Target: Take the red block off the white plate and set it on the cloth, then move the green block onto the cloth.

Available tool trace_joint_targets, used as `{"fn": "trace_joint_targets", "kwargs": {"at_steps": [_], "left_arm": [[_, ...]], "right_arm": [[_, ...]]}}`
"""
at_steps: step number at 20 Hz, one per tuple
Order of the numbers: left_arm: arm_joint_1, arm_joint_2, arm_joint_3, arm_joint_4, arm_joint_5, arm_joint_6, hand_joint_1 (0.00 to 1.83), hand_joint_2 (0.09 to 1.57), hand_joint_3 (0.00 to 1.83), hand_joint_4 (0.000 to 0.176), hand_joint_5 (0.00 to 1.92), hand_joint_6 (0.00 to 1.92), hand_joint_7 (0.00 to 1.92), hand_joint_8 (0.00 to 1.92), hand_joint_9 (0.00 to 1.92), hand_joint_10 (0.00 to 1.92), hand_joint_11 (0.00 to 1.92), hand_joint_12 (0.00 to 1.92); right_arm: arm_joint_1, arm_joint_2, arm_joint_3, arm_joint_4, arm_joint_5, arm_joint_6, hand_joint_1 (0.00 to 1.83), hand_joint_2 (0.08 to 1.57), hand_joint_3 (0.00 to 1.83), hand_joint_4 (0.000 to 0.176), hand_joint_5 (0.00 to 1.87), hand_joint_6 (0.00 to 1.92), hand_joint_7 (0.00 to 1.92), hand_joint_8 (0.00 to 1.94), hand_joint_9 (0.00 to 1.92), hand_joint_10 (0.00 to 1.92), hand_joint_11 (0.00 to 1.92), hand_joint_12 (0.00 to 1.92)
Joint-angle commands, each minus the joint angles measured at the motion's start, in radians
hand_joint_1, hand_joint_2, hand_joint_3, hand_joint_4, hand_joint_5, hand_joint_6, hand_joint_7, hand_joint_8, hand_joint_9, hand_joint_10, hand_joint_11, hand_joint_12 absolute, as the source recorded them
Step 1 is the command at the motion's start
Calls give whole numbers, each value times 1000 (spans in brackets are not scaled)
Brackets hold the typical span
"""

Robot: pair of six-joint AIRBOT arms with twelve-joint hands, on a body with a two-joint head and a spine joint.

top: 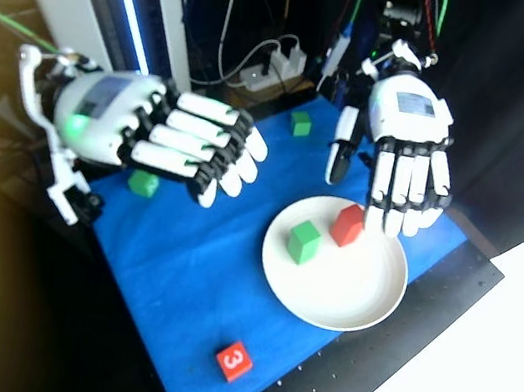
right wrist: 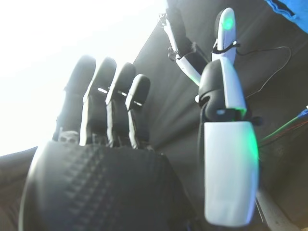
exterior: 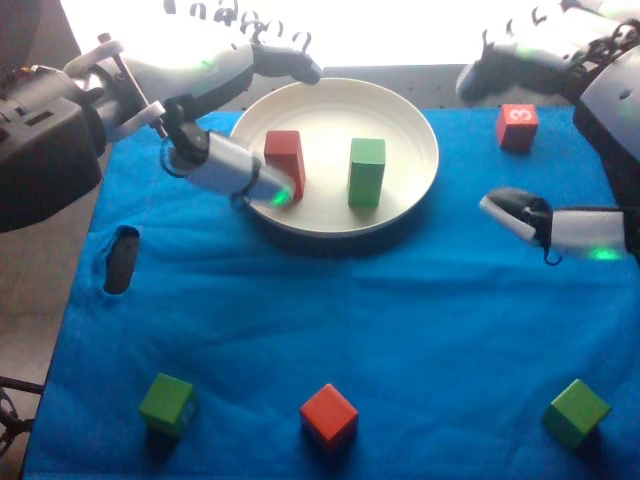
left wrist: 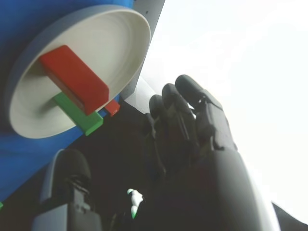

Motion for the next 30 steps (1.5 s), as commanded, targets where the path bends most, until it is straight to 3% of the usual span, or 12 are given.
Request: {"fn": "trace_joint_targets", "kwargs": {"at_steps": [1, 7, 10, 11, 12, 18, 21, 25, 26, 27, 28, 30], "left_arm": [[-8, 5, -1, 5, -125, 1, 856, 916, 36, 67, 396, 180, 407, 51, 298, 331, 0, 1344], [-11, 0, 3, 5, -116, 1, 866, 945, 4, 67, 443, 104, 471, 16, 344, 454, 0, 1468], [-16, -23, 22, 9, -83, 1, 942, 929, 0, 43, 458, 73, 448, 1, 343, 485, 12, 1506], [-16, -32, 29, 10, -74, 1, 965, 929, 0, 10, 469, 64, 471, 9, 393, 530, 122, 1505], [-16, -45, 40, 10, -62, 1, 962, 929, 0, 0, 481, 48, 495, 11, 398, 596, 174, 1504], [-16, -89, 83, 9, -15, 1, 972, 929, 1, 0, 562, 57, 574, 26, 324, 793, 112, 1562], [-16, -89, 86, 6, -15, 1, 1013, 996, 20, 4, 657, 139, 663, 89, 351, 1085, 235, 1695], [-15, -101, 101, -6, -7, 1, 1120, 1123, 7, 0, 668, 496, 677, 506, 567, 1136, 447, 1703], [-15, -102, 102, -8, -7, 1, 1097, 1208, 6, 0, 731, 1153, 669, 674, 612, 1183, 498, 1716], [-15, -104, 105, -11, -7, 1, 1097, 1208, 6, 0, 731, 1153, 669, 674, 612, 1183, 498, 1716], [-14, -105, 108, -14, -7, 1, 1206, 1245, 8, 0, 670, 1254, 779, 1465, 795, 1612, 741, 1906], [-13, -105, 111, -21, -9, 1, 1328, 1212, 0, 0, 741, 1068, 798, 1386, 838, 1594, 779, 1878]], "right_arm": [[9, -1, 1, -22, -116, 2, 1096, 734, 476, 0, 574, 889, 580, 895, 445, 1168, 211, 1747], [9, -3, 1, -22, -116, 2, 1084, 781, 456, 0, 611, 899, 612, 886, 476, 1152, 246, 1735], [9, -4, 2, -21, -117, 2, 1094, 801, 441, 0, 619, 904, 627, 920, 503, 1178, 284, 1725], [9, -4, 3, -21, -117, 2, 1099, 804, 438, 0, 620, 905, 629, 929, 507, 1185, 290, 1727], [9, -5, 3, -21, -117, 2, 1111, 807, 430, 0, 626, 915, 634, 943, 518, 1193, 308, 1716], [10, -5, 4, -20, -117, 2, 1127, 838, 387, 0, 621, 940, 606, 1026, 509, 1267, 315, 1741], [10, -5, 4, -20, -117, 2, 1154, 841, 371, 0, 619, 929, 605, 1057, 520, 1285, 341, 1736], [10, -5, 4, -20, -118, 2, 1157, 855, 359, 0, 619, 928, 589, 1061, 503, 1292, 338, 1764], [10, -5, 4, -20, -118, 2, 1177, 851, 342, 0, 621, 917, 597, 1047, 507, 1287, 342, 1774], [10, -5, 4, -20, -118, 2, 1177, 851, 342, 0, 621, 917, 597, 1047, 507, 1287, 342, 1774], [10, -5, 4, -20, -118, 2, 1180, 858, 331, 0, 624, 908, 595, 1035, 499, 1282, 327, 1783], [10, -5, 4, -20, -119, 2, 1138, 871, 320, 0, 641, 892, 617, 1024, 525, 1271, 353, 1766]]}}
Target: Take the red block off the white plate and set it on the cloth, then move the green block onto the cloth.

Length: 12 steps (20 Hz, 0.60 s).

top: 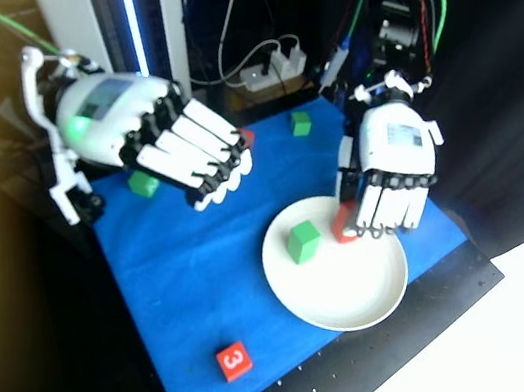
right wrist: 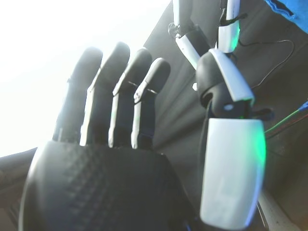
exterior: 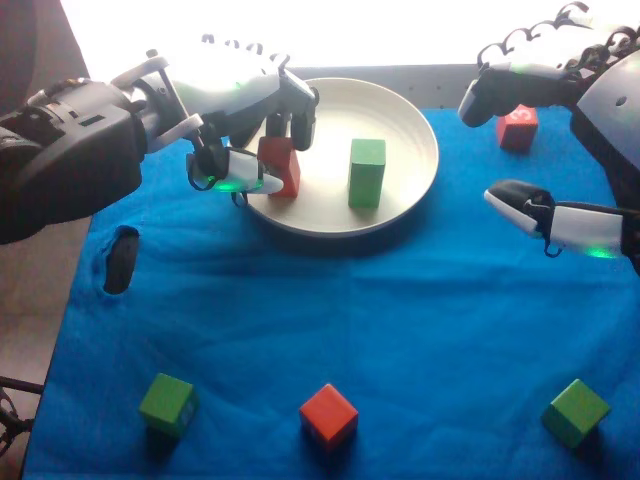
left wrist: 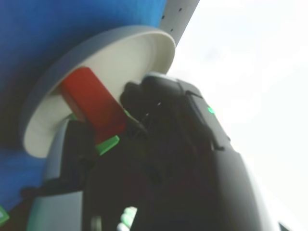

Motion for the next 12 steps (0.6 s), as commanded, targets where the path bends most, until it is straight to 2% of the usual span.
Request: {"fn": "trace_joint_targets", "kwargs": {"at_steps": [1, 2, 3, 6, 8, 11, 12], "left_arm": [[-11, -3, 7, -2, -112, 1, 1355, 1191, 0, 0, 771, 1042, 811, 1308, 881, 1508, 782, 1750], [-11, -3, 8, -4, -114, 1, 1358, 1188, 0, 0, 787, 1024, 799, 1315, 876, 1514, 778, 1744], [-11, -2, 8, -7, -118, 1, 1350, 1210, 5, 0, 715, 1181, 761, 1334, 815, 1530, 728, 1707], [-11, 5, 1, -12, -140, 1, 1341, 1233, 1, 0, 670, 1253, 732, 1384, 763, 1573, 671, 1725], [-9, 49, -55, -5, -201, 1, 1341, 1232, 0, 0, 672, 1242, 737, 1379, 770, 1562, 680, 1712], [1, 112, -136, 14, -298, 1, 1333, 1257, 2, 0, 627, 1268, 695, 1474, 723, 1635, 654, 1766], [1, 127, -153, 22, -319, 1, 1342, 1240, 0, 0, 668, 1163, 734, 1443, 781, 1632, 703, 1783]], "right_arm": [[10, 0, 3, -24, -118, 1, 1128, 881, 318, 0, 649, 883, 626, 999, 527, 1242, 346, 1755], [10, 0, 3, -24, -118, 1, 1143, 880, 315, 0, 650, 881, 627, 995, 521, 1235, 335, 1753], [10, 0, 3, -24, -118, 1, 1176, 870, 308, 0, 656, 884, 639, 1001, 540, 1243, 358, 1755], [10, 0, 3, -23, -118, 1, 1141, 881, 316, 0, 664, 878, 645, 995, 550, 1238, 370, 1741], [10, 0, 3, -23, -118, 1, 1186, 866, 312, 0, 671, 882, 647, 988, 545, 1230, 363, 1740], [9, 0, 3, -22, -118, 1, 1185, 871, 327, 0, 666, 898, 646, 975, 528, 1223, 325, 1743], [9, 0, 3, -21, -118, 1, 1176, 869, 324, 0, 664, 899, 638, 970, 521, 1216, 320, 1735]]}}
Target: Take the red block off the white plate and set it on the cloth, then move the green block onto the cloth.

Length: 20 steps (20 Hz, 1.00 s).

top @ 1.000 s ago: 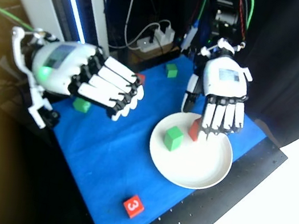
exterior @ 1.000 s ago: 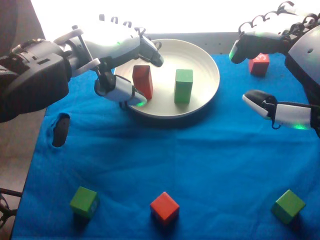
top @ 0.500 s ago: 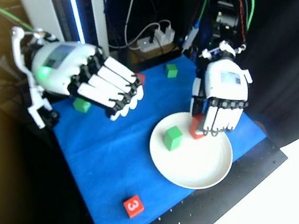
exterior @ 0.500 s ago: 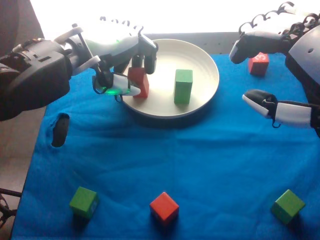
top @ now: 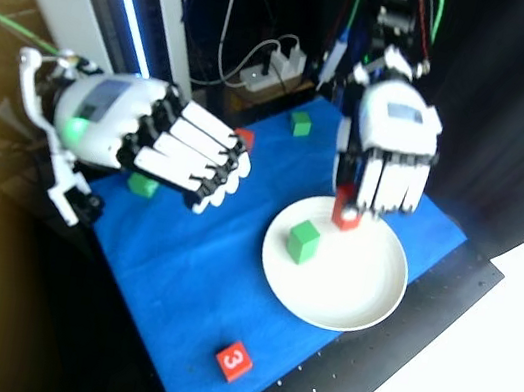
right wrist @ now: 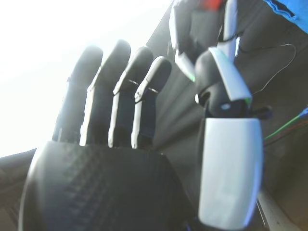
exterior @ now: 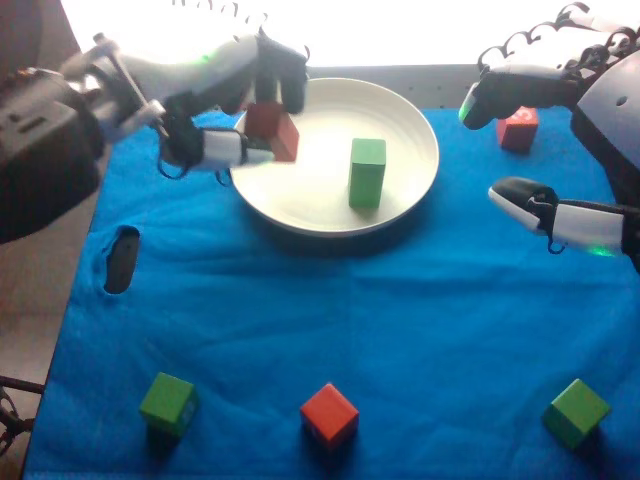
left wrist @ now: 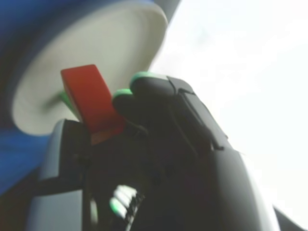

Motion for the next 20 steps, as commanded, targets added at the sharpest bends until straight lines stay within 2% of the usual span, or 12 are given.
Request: {"fn": "trace_joint_targets", "kwargs": {"at_steps": [1, 2, 5, 7, 8, 9, 12, 17, 18, 20], "left_arm": [[-5, 5, -7, 18, -154, 0, 1350, 1221, 0, 0, 706, 1109, 768, 1385, 822, 1587, 734, 1754], [9, 40, -53, 33, -206, 0, 1339, 1235, 4, 0, 667, 1204, 760, 1408, 734, 1610, 663, 1785], [42, 86, -111, 42, -276, -1, 1334, 1245, 1, 0, 626, 1302, 768, 1388, 710, 1587, 564, 1730], [72, 129, -164, 53, -344, -1, 1337, 1231, 0, 0, 664, 1232, 786, 1366, 762, 1566, 651, 1729], [92, 154, -195, 57, -384, -1, 1206, 1239, 2, 0, 676, 1289, 819, 1404, 747, 1398, 662, 1703], [102, 168, -212, 61, -404, -1, 1310, 1213, 0, 0, 693, 1254, 826, 1298, 796, 1445, 670, 1639], [154, 222, -280, 73, -491, -1, 1352, 1185, 0, 0, 735, 1246, 861, 1166, 825, 1396, 630, 1533], [218, 275, -358, 92, -586, -1, 1348, 1198, 2, 0, 674, 1316, 830, 1195, 831, 1389, 656, 1337], [234, 286, -373, 94, -597, -1, 1344, 1208, 1, 0, 665, 1312, 826, 1229, 786, 1432, 606, 1314], [272, 301, -401, 95, -616, -1, 1347, 1204, 0, 0, 691, 1236, 798, 1290, 819, 1397, 667, 1288]], "right_arm": [[7, 0, 3, -22, -118, 2, 1187, 873, 300, 0, 662, 888, 631, 948, 510, 1192, 296, 1735], [4, 0, 3, -19, -118, 2, 1204, 872, 286, 0, 671, 886, 643, 947, 521, 1192, 309, 1738], [4, 0, 2, -17, -118, 2, 1196, 870, 283, 0, 682, 890, 640, 954, 512, 1195, 299, 1759], [3, 0, 2, -14, -118, 2, 1193, 874, 288, 0, 677, 882, 643, 957, 516, 1198, 305, 1753], [2, 0, 1, -12, -118, 2, 1193, 874, 288, 0, 679, 881, 644, 958, 512, 1199, 297, 1751], [2, 1, 0, -11, -118, 2, 1184, 873, 290, 0, 683, 881, 645, 959, 514, 1201, 298, 1751], [0, 1, -1, -6, -118, 2, 1200, 863, 290, 0, 676, 872, 639, 953, 502, 1197, 281, 1751], [-3, 2, -4, 2, -118, 2, 1162, 877, 304, 0, 668, 868, 660, 914, 521, 1193, 327, 1716], [-3, 2, -4, 4, -118, 2, 1150, 874, 310, 0, 681, 870, 680, 910, 547, 1187, 372, 1705], [-4, 3, -6, 7, -118, 2, 1155, 859, 328, 0, 697, 873, 692, 935, 562, 1205, 386, 1729]]}}
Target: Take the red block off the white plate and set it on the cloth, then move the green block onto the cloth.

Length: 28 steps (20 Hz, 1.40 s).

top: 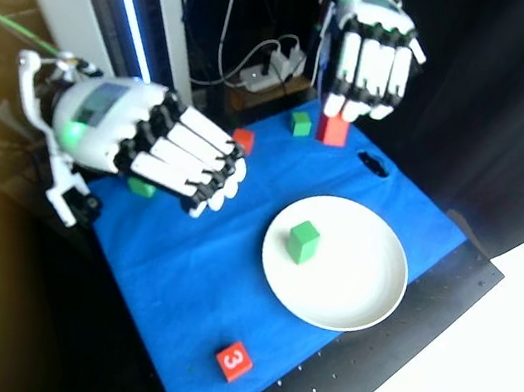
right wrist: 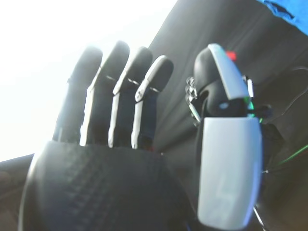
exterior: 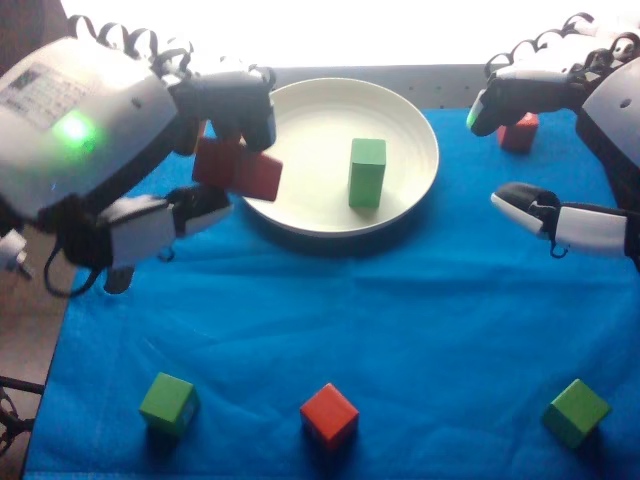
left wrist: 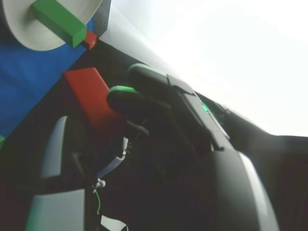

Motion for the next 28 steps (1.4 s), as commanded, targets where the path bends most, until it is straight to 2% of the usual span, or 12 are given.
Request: {"fn": "trace_joint_targets", "kwargs": {"at_steps": [1, 8, 9, 15, 16, 17, 18, 19, 21, 26, 27, 28], "left_arm": [[11, 4, -11, 14, -139, 1, 1349, 1199, 0, 0, 718, 1174, 787, 1311, 833, 1391, 717, 1291], [125, 13, -47, -21, -144, -53, 1123, 1289, 1, 0, 675, 1318, 677, 1589, 670, 1191, 540, 1518], [131, 10, -47, -28, -138, -53, 1280, 1270, 3, 0, 647, 1310, 657, 1514, 690, 1513, 494, 1477], [145, -24, -26, -61, -89, -53, 1310, 1288, 1, 0, 566, 1436, 636, 1504, 666, 1622, 418, 1482], [145, -31, -23, -64, -81, -54, 1128, 1315, 1, 0, 577, 1509, 644, 1543, 547, 1206, 359, 1447], [145, -36, -19, -68, -75, -54, 974, 1303, 0, 1, 627, 1495, 537, 952, 497, 932, 266, 1416], [145, -41, -15, -73, -71, -54, 917, 1296, 0, 55, 641, 1488, 559, 637, 482, 788, 196, 1407], [145, -43, -12, -78, -68, -54, 871, 1209, 0, 0, 465, 830, 526, 452, 428, 694, 101, 1392], [145, -46, -8, -87, -64, -54, 796, 1147, 0, 0, 505, 298, 523, 133, 386, 464, 7, 1326], [150, -47, 0, -114, -85, -53, 776, 1083, 0, 30, 529, 26, 403, 0, 373, 121, 0, 1207], [152, -47, 2, -123, -94, -53, 738, 1090, 1, 67, 492, 8, 346, 0, 335, 100, 0, 1212], [154, -46, 4, -129, -103, -53, 654, 1101, 4, 132, 425, 1, 284, 0, 291, 73, 0, 1191]], "right_arm": [[7, 2, -4, -22, -117, 1, 1162, 854, 332, 0, 705, 873, 689, 939, 552, 1206, 362, 1742], [6, 3, -6, -16, -117, 1, 1232, 823, 361, 0, 683, 891, 665, 1016, 538, 1262, 363, 1766], [6, 3, -6, -16, -117, 1, 1198, 825, 380, 0, 675, 878, 659, 1019, 553, 1257, 382, 1754], [7, 3, -7, -14, -118, 1, 1169, 791, 466, 0, 677, 906, 679, 994, 579, 1244, 421, 1747], [7, 3, -7, -14, -118, 1, 1193, 785, 467, 0, 679, 906, 685, 999, 575, 1243, 417, 1747], [7, 3, -7, -14, -118, 1, 1182, 783, 475, 0, 684, 911, 694, 1004, 605, 1251, 455, 1732], [7, 3, -7, -14, -118, 1, 1167, 785, 481, 0, 687, 913, 697, 1003, 611, 1251, 465, 1729], [7, 3, -7, -14, -118, 1, 1142, 783, 499, 0, 689, 914, 693, 997, 596, 1251, 443, 1752], [7, 3, -8, -14, -118, 1, 1140, 785, 518, 0, 674, 913, 672, 994, 566, 1261, 403, 1774], [7, 3, -8, -14, -119, 1, 1143, 774, 531, 0, 680, 915, 685, 988, 566, 1236, 405, 1745], [7, 4, -8, -13, -119, 1, 1146, 774, 530, 0, 680, 915, 684, 987, 563, 1232, 405, 1744], [7, 4, -8, -13, -119, 1, 1154, 774, 519, 0, 658, 931, 665, 984, 542, 1227, 377, 1751]]}}
